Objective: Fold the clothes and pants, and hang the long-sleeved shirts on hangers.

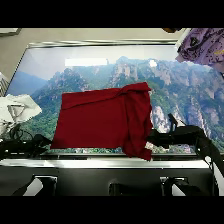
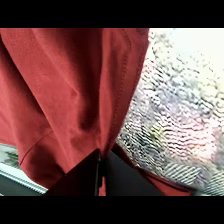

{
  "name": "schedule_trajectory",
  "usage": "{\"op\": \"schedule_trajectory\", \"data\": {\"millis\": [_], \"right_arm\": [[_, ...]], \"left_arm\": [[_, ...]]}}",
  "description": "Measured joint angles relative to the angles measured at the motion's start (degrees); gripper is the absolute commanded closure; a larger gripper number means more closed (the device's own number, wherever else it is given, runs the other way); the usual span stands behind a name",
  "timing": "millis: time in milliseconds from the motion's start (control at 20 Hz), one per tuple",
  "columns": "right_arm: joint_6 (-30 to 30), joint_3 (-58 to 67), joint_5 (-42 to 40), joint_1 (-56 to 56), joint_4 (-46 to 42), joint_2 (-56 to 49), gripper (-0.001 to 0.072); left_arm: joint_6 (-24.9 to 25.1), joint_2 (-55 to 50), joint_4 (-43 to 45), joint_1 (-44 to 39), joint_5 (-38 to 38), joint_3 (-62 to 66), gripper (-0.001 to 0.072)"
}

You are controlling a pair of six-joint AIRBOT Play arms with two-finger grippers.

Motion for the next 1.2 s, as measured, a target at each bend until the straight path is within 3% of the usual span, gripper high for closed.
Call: {"op": "schedule_trajectory", "data": {"millis": [250, 300, 400, 450, 500, 550, 900, 1200], "right_arm": [[1.27, 0.00, -0.70, 0.00, -0.33, 0.74, 0.0682], [1.29, 0.00, -0.83, 0.00, -0.33, 0.79, 0.0683], [1.46, 0.07, -0.90, 0.00, -0.35, 0.85, 0.0683], [1.46, 0.35, -0.98, 0.00, -0.42, 0.87, 0.0683], [1.49, 0.94, -1.01, 0.00, -0.72, 0.87, 0.0683], [1.49, 1.79, -1.01, 0.00, -0.96, 0.87, 0.0683], [2.23, 16.15, 1.01, 0.00, -1.81, 0.85, 0.0683], [3.45, 44.63, 2.97, 0.00, -7.21, 0.83, 0.0683]], "left_arm": [[1.97, -3.23, -1.88, 0.48, 3.34, -1.57, 0.0189], [2.60, -3.87, -2.93, 0.50, 3.54, -1.66, 0.0258], [4.28, -5.07, -4.74, 0.22, 4.39, -1.81, 0.0277], [4.94, -5.66, -5.88, -0.20, 4.74, -1.86, 0.0418], [5.49, -6.34, -6.43, -0.87, 5.68, -1.92, 0.0648], [5.81, -6.88, -6.80, -1.68, 6.14, -1.92, 0.0689], [6.82, -7.78, -14.49, -9.90, 6.54, 5.40, 0.0693], [0.94, -6.14, -15.58, -13.68, 4.55, 37.38, 0.0694]]}}
